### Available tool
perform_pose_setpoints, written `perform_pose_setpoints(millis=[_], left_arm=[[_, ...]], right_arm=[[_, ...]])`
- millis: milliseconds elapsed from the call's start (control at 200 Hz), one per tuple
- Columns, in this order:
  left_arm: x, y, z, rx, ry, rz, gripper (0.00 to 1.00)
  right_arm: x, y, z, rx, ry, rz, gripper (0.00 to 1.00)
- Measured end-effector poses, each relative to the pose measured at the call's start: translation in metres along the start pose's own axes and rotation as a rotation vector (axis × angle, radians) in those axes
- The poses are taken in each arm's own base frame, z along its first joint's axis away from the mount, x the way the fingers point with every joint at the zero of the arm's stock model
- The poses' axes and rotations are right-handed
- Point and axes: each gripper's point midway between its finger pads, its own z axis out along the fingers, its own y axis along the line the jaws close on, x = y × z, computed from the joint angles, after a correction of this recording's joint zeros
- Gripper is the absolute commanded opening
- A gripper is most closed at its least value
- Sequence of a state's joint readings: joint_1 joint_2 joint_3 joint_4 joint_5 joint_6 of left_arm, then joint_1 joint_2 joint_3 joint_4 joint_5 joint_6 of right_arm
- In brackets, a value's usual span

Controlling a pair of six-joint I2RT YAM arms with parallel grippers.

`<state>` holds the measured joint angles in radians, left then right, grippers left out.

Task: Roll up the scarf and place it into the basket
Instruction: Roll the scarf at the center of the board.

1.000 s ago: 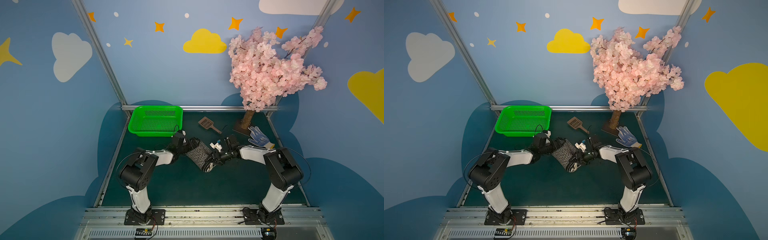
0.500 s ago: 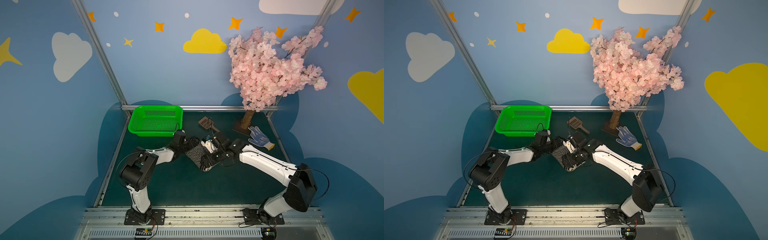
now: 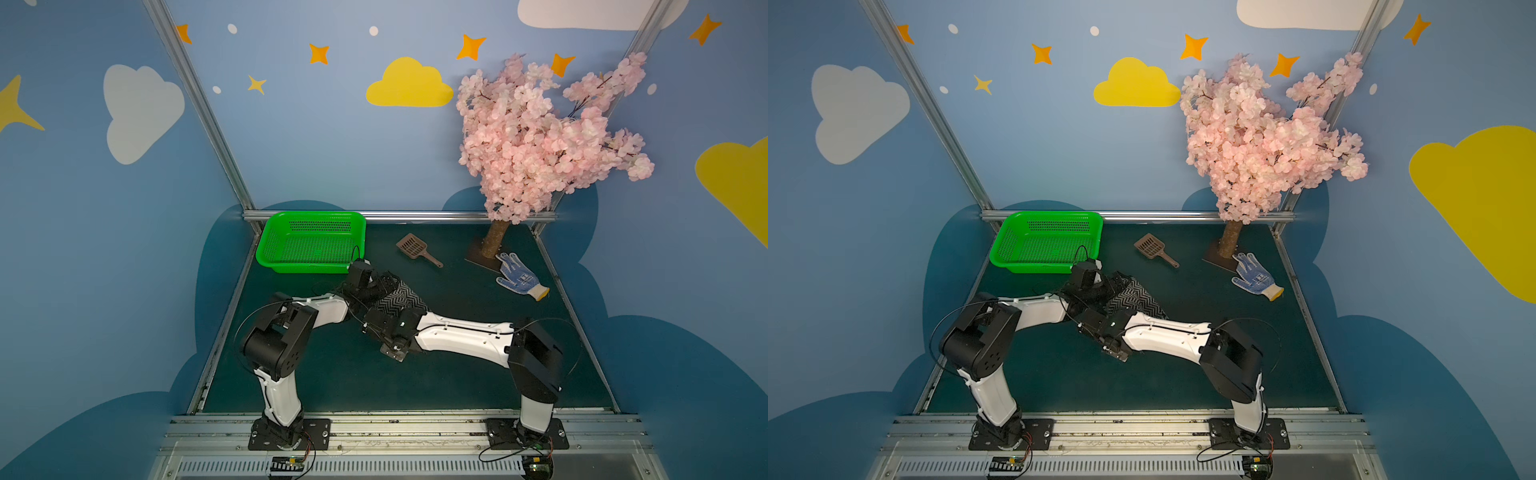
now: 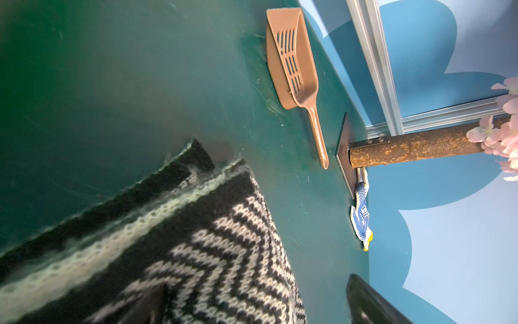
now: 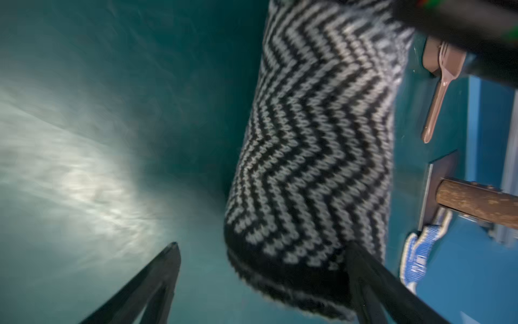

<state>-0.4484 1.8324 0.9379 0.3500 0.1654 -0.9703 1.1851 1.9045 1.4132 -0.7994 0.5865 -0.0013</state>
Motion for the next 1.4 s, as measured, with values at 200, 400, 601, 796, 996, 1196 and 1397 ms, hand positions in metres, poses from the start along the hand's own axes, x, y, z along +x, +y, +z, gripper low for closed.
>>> perform_pose_setpoints(millis=[200,400,601,796,996,1196,1397], left_arm=[[0.001,-0.002,0.001,0.017,0.008,-0.018,1.0],[-0.001,-0.001,0.0,0.039,0.011,-0.044,1.0],[-0.003,0.004,-0.007,0.083,0.019,-0.081,1.0],[-0.007,0.013,-0.026,0.104,0.022,-0.124,1.0],[-0.02,0.023,-0.068,0.072,-0.018,-0.162,1.0],[-0.02,-0.002,-0.105,0.122,-0.037,-0.116,1.0],[0.009,-0.002,-0.109,0.126,0.014,-0.06,1.0]], right_arm=[[0.011,-0.01,0.021,0.04,0.039,-0.004,0.89],[0.027,-0.012,0.052,0.01,0.091,0.028,0.63],[0.031,-0.012,0.067,-0.058,0.089,0.088,0.46],[0.027,-0.011,0.058,-0.245,0.024,0.235,0.43],[0.015,-0.008,0.034,-0.58,-0.056,0.493,0.44],[0.008,0.003,0.023,-0.877,-0.079,0.709,0.45],[0.003,0.012,0.019,-1.098,-0.118,0.873,0.44]])
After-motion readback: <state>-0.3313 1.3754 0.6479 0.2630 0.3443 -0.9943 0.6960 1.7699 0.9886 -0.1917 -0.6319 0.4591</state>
